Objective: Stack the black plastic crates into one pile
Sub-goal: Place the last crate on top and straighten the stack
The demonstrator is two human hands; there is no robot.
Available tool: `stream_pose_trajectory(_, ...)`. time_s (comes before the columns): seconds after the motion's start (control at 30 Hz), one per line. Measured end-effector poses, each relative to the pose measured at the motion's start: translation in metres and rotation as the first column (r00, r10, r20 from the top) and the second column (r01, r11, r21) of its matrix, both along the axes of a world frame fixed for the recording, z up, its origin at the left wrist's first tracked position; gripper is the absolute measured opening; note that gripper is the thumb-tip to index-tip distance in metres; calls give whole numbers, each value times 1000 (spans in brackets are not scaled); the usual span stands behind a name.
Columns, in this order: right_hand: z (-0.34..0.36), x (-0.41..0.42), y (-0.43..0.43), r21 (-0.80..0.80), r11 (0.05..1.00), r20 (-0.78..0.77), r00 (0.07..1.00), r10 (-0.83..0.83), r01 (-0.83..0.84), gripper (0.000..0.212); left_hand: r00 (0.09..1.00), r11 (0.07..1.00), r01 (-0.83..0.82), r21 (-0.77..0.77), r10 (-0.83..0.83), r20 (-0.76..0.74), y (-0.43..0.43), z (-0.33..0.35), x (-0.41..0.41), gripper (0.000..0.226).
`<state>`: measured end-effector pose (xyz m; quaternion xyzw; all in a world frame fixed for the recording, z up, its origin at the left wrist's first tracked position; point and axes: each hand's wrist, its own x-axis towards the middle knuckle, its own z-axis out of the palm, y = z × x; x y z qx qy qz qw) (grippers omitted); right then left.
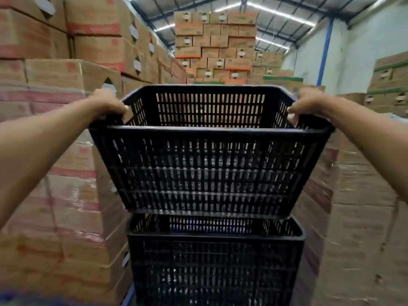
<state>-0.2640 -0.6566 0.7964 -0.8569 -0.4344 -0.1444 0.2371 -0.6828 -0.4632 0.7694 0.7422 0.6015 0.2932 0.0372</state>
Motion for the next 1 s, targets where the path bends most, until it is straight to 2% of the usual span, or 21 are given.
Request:
stream_pose_trajectory(0.1,-3,9,10,-85,996,-7,1000,-14,13,55,996,991,70,-118,-75,-38,9,2,12,46)
stream_pose_trajectory(0.33,-16,26,20,-270,963,-67,997,-40,20,73,980,931,127,-343,-171,-101,19,-6,31,48)
stream_pose_trajectory(0.47,-32,40,30,-368,929,-58,996,-70,44,54,969,941,135,-310,-190,-155,33,-17,41,44)
stream_pose_trajectory(0.6,-32,43,37,-388,920,-50,996,-74,49,53,957,925,101,-366,-191,-217,41,-16,45,46)
stream_pose_trajectory(0.8,-30,45,40,-388,921,-66,996,-61,30,27,939,879,74,-471,-220,-263,45,-10,44,28)
stream_pose_trajectory(1.0,-30,50,44,-380,923,-24,997,-72,58,27,939,857,77,-509,-234,-251,42,-7,41,20)
